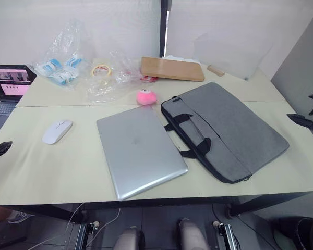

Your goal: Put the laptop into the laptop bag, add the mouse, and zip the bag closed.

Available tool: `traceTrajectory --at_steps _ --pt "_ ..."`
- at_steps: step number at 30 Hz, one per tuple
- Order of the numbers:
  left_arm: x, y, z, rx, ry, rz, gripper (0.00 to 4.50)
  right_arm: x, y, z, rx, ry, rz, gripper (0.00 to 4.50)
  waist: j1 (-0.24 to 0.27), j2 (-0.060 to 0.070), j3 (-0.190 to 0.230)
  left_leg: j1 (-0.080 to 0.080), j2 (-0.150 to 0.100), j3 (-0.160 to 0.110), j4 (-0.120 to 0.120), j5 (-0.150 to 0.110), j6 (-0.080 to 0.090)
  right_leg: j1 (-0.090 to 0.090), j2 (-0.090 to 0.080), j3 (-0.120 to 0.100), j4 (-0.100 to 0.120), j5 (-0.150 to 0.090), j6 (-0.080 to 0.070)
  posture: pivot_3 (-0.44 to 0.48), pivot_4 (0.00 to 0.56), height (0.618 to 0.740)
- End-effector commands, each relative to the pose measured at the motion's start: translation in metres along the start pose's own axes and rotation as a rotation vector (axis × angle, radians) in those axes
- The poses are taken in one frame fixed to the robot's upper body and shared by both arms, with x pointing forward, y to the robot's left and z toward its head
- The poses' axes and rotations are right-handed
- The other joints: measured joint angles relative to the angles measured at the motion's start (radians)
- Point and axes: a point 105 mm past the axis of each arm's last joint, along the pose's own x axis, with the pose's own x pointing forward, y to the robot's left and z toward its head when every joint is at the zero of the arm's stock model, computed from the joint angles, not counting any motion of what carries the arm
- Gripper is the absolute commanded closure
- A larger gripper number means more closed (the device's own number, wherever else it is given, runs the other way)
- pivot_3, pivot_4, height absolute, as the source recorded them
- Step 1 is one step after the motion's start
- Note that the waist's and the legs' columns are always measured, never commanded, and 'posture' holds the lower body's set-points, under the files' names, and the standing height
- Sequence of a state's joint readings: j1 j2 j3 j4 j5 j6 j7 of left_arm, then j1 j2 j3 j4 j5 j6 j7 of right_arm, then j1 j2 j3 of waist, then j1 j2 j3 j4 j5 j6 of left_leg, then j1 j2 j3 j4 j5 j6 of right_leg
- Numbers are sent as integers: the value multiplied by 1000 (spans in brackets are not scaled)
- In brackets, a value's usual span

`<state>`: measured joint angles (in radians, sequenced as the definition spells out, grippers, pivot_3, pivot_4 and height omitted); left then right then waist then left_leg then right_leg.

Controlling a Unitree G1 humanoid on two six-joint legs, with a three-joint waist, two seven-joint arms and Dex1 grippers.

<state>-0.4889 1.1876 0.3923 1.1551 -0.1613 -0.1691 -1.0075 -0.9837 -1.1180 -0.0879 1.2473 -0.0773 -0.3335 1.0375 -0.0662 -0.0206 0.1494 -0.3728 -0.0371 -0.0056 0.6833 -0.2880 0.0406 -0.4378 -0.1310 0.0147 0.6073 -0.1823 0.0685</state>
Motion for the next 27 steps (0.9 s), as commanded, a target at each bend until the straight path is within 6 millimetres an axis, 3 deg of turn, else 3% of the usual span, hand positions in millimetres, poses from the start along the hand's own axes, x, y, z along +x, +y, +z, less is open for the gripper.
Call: traceTrajectory --at_steps 1,27 --pt "-12 14 8 9 -17 46 45 -4 -9 10 -12 -27 -31 0 0 0 0 0 0 0 0 0 0 0 0 0 0 0 0 0 150 740" --pt "-12 13 12 13 -43 40 45 -5 -10 7 -14 -11 -34 0 0 0 0 0 0 0 0 0 0 0 0 0 0 0 0 0 150 740"
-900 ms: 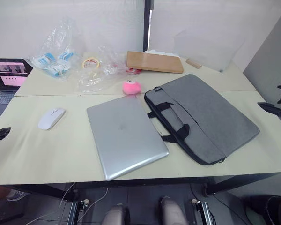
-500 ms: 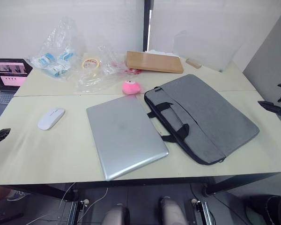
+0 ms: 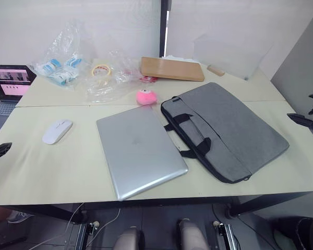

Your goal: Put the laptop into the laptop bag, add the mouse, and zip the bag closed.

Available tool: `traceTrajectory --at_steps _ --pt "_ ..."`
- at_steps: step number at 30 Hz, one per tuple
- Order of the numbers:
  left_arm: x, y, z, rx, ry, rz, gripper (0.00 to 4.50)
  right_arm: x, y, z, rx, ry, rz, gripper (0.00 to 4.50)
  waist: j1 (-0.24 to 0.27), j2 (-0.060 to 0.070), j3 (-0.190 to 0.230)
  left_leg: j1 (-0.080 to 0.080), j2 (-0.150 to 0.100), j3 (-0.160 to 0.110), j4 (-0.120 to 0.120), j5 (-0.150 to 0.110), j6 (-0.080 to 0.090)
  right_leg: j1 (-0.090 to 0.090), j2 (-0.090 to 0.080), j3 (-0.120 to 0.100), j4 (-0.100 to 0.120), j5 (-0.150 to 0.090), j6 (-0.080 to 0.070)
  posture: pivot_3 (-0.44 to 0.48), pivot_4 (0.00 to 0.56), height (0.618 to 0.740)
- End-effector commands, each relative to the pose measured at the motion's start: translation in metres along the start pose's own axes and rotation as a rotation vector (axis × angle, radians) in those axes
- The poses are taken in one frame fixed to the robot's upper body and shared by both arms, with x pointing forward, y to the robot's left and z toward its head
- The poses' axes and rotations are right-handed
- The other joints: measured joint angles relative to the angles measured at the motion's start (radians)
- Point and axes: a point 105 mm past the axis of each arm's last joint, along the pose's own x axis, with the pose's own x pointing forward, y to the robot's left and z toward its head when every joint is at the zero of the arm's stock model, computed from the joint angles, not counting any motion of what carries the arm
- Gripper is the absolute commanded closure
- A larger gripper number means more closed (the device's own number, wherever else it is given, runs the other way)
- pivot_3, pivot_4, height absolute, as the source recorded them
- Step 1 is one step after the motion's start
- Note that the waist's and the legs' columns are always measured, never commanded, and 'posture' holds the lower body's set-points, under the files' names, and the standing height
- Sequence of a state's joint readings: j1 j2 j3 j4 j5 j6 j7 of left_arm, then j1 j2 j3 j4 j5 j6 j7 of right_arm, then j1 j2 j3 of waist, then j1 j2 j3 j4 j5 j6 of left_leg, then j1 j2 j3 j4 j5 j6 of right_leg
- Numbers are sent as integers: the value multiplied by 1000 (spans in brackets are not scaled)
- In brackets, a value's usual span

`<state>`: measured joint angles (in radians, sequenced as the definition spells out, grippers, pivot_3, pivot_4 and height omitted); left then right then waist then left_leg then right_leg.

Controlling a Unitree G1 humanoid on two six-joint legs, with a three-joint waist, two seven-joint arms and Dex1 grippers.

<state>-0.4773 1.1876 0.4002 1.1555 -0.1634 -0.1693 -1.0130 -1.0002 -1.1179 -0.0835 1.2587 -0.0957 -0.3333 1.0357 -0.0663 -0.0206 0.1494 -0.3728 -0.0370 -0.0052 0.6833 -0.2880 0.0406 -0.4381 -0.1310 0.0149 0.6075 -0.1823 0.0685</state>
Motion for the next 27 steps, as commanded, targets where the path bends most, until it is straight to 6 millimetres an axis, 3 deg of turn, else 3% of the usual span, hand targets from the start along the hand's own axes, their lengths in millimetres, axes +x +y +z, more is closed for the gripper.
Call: traceTrajectory --at_steps 1,5,7,11,16,19,22,25,27 --pt "-10 13 14 19 -47 42 45 -6 -9 7 -10 -21 -33 0 0 0 0 0 0 0 0 0 0 0 0 0 0 0 0 0 150 740" --pt "-15 13 16 -18 -60 19 45 -2 -6 14 -7 -53 -11 0 0 0 0 0 0 0 0 0 0 0 0 0 0 0 0 0 150 740" --pt "-20 8 22 -71 -75 -63 45 7 0 33 -16 -118 47 0 -3 0 0 0 0 0 0 0 0 0 0 0 0 0 0 0 150 740" --pt "-33 -17 55 -199 -137 -280 45 26 23 73 -54 -234 188 0 -17 -1 0 0 2 2 0 0 0 -1 1 0 1 0 0 0 150 740" --pt "-38 -72 92 -380 -165 -537 45 60 90 124 -125 -314 399 0 -5 0 1 0 4 1 1 0 0 -2 2 0 3 0 0 0 150 740" --pt "-31 -107 82 -470 -1 -657 0 75 137 154 -153 -358 498 857 4 1 1 0 3 0 2 0 0 -3 1 0 4 0 0 0 150 740" --pt "-23 -129 74 -671 152 -720 0 85 168 173 -167 -354 550 1822 9 1 1 -1 2 0 2 0 -1 -4 2 0 4 0 -1 0 150 740" --pt "-15 -143 75 -817 198 -766 0 90 186 182 -221 -343 571 2896 20 1 1 -2 0 -1 6 0 -1 -4 2 -2 5 0 -1 0 150 740" --pt "-6 -164 63 -867 305 -800 0 96 206 181 -307 -319 603 3538 23 1 1 -3 -1 -2 9 1 -3 -4 2 -2 6 0 -1 0 150 740"
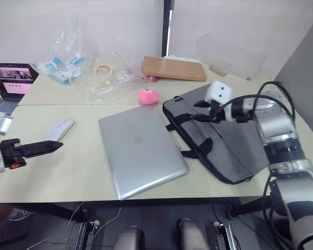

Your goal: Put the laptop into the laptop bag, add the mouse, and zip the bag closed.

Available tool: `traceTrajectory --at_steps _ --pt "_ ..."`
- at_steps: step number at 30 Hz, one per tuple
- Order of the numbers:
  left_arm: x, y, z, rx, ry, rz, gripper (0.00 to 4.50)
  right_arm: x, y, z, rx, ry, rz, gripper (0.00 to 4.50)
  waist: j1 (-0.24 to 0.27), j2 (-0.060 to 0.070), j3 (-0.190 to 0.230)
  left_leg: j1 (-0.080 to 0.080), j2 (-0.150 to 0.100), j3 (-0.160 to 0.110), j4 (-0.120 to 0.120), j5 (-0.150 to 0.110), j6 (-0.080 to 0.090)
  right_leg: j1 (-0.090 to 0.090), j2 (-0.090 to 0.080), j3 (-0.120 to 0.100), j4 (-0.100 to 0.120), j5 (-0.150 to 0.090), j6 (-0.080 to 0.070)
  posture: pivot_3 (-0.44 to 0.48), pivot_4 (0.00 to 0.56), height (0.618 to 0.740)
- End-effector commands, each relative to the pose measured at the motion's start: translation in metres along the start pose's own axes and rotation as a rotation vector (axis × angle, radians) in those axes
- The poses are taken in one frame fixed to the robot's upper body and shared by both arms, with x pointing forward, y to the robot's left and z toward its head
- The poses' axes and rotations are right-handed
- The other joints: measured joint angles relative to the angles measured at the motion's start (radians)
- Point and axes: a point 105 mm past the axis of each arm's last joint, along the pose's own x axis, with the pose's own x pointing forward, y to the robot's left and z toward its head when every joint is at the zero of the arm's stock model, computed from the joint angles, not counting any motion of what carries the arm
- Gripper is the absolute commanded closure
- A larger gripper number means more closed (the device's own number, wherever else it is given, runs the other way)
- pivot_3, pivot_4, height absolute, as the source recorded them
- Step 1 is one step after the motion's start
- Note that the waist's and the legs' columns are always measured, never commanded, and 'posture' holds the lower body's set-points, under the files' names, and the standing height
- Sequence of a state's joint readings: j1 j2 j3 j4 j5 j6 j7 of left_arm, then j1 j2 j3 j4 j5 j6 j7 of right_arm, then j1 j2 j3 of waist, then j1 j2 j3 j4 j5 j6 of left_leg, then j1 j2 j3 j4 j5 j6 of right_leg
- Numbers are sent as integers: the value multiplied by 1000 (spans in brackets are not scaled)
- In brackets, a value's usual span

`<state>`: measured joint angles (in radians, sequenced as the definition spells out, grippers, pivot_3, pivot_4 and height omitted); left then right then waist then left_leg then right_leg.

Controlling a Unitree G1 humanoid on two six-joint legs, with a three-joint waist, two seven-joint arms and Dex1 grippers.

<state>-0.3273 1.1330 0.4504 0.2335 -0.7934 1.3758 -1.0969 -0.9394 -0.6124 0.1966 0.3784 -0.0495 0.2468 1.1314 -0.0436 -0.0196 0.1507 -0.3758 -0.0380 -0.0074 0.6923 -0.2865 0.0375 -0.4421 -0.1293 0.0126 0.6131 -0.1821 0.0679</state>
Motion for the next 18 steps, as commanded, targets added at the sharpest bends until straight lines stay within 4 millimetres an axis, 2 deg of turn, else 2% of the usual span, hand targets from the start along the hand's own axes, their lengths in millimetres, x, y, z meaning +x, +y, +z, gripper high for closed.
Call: traceTrajectory --at_steps 1,2,3,7,13,15,18 --pt "24 0 -19 -142 95 -25 0 15 11 12 -133 42 35 3907 0 0 0 0 0 0 1 1 -2 0 0 0 0 0 0 0 150 740" --pt "31 -2 -21 -182 101 -46 0 20 14 9 -147 57 43 4312 0 0 0 0 -1 0 1 2 -4 1 0 0 0 0 0 0 150 740" --pt "37 -5 -22 -200 107 -68 0 23 16 6 -164 73 46 4474 0 0 0 0 0 0 2 2 -4 1 0 0 0 0 0 0 150 740" --pt "54 -12 -23 -225 120 -120 0 31 18 2 -191 102 57 4474 -1 -1 0 -3 -1 -1 3 3 -6 -1 0 0 0 0 -1 0 150 740" --pt "73 -5 -53 -235 253 -59 0 43 27 -9 -230 145 92 4474 -6 -1 0 -3 0 -1 2 3 -8 -2 0 1 0 0 -1 0 150 740" --pt "76 -5 -52 -243 239 -71 0 47 30 -15 -240 163 104 4474 -5 -1 0 -4 0 -1 2 3 -8 -3 0 1 0 1 -1 0 150 740" --pt "91 -4 -56 -248 228 -83 0 58 40 -24 -243 183 132 4474 -2 -1 0 -4 0 -1 2 3 -8 -3 0 1 0 1 -1 0 150 740"
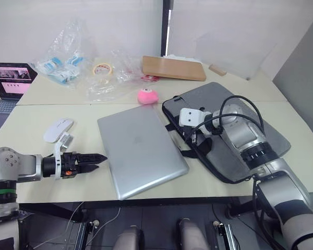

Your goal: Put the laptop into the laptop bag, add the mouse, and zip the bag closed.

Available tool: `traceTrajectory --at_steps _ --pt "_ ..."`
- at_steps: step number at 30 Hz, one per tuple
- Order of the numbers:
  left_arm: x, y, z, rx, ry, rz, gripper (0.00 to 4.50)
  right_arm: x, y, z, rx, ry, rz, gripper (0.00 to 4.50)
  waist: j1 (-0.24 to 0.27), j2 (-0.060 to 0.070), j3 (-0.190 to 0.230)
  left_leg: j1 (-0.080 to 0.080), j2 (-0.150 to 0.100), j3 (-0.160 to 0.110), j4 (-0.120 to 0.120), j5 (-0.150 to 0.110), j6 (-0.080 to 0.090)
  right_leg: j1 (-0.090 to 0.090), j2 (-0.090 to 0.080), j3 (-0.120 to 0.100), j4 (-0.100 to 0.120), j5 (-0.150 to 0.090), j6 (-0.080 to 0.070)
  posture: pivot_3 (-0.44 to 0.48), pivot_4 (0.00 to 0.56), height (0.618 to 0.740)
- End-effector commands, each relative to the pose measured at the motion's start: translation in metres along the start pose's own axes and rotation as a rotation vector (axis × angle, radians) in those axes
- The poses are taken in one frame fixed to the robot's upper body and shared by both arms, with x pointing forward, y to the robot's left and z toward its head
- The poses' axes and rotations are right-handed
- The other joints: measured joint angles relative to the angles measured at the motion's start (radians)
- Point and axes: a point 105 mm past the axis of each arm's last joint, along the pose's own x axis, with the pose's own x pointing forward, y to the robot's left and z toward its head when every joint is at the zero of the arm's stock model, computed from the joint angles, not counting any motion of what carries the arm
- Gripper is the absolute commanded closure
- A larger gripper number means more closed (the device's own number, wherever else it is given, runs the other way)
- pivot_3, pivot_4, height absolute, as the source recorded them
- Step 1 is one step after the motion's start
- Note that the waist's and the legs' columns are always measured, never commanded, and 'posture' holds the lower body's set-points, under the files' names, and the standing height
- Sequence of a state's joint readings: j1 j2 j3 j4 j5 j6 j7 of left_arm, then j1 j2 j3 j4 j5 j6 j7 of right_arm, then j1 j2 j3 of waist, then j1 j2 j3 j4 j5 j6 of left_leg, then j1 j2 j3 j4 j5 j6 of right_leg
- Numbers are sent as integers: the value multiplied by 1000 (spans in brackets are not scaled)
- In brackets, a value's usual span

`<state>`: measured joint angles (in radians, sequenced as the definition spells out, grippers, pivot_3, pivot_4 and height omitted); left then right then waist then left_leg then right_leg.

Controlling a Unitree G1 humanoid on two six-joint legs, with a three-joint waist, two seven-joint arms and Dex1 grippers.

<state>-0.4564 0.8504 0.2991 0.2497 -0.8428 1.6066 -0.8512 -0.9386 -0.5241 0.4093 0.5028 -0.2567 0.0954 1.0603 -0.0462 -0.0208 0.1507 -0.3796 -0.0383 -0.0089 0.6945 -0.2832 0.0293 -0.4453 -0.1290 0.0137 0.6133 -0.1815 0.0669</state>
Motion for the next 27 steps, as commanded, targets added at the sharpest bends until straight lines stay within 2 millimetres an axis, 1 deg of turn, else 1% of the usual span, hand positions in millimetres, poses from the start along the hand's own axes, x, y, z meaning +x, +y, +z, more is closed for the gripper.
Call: traceTrajectory --at_steps 1,6,11,14,16,18,20,22,25,27 --pt "14 4 0 8 6 17 0 9 2 5 -52 3 6 4474 3 0 0 1 0 0 0 0 0 1 0 0 0 0 0 0 150 740" --pt "24 8 5 -1 -2 23 0 17 7 4 -76 20 35 4474 12 0 0 3 -1 -2 1 0 -1 5 -1 -1 -1 0 0 0 150 740" --pt "42 -1 13 -28 5 -42 0 26 12 16 -57 -30 59 4474 13 0 0 7 -1 -3 0 1 -1 9 -1 -1 0 0 0 0 150 740" --pt "48 -6 13 -23 19 -63 0 29 14 22 -53 -56 62 4474 9 0 0 8 -1 -3 0 1 -2 9 -1 -1 0 1 -1 0 150 740" --pt "52 -9 11 -10 33 -74 0 32 15 32 -51 -97 61 4474 9 0 0 8 -1 -3 0 1 -2 8 -1 -1 1 1 -1 0 150 740" --pt "56 -18 7 5 52 -105 0 36 19 42 -43 -137 61 4474 9 0 0 8 -1 -3 0 1 -2 9 -1 -1 1 1 -1 0 150 740" --pt "53 -26 9 7 38 -144 0 38 23 41 -36 -139 65 4474 8 0 0 8 -1 -3 0 1 -2 9 -1 -1 0 1 -1 0 150 740" --pt "49 -29 12 14 18 -156 0 37 25 37 -33 -132 65 4474 5 0 0 8 -1 -3 0 1 -2 8 -1 -1 1 1 -1 0 150 740" --pt "41 -29 15 10 -21 -167 0 37 30 34 -23 -135 74 4474 3 0 0 7 -1 -3 -1 1 -2 7 -1 -1 0 1 -1 0 150 740" --pt "38 -27 14 -2 -35 -172 0 38 33 36 -15 -145 81 4474 1 0 0 7 -1 -3 -1 1 -2 7 -1 -1 0 1 -1 0 150 740"
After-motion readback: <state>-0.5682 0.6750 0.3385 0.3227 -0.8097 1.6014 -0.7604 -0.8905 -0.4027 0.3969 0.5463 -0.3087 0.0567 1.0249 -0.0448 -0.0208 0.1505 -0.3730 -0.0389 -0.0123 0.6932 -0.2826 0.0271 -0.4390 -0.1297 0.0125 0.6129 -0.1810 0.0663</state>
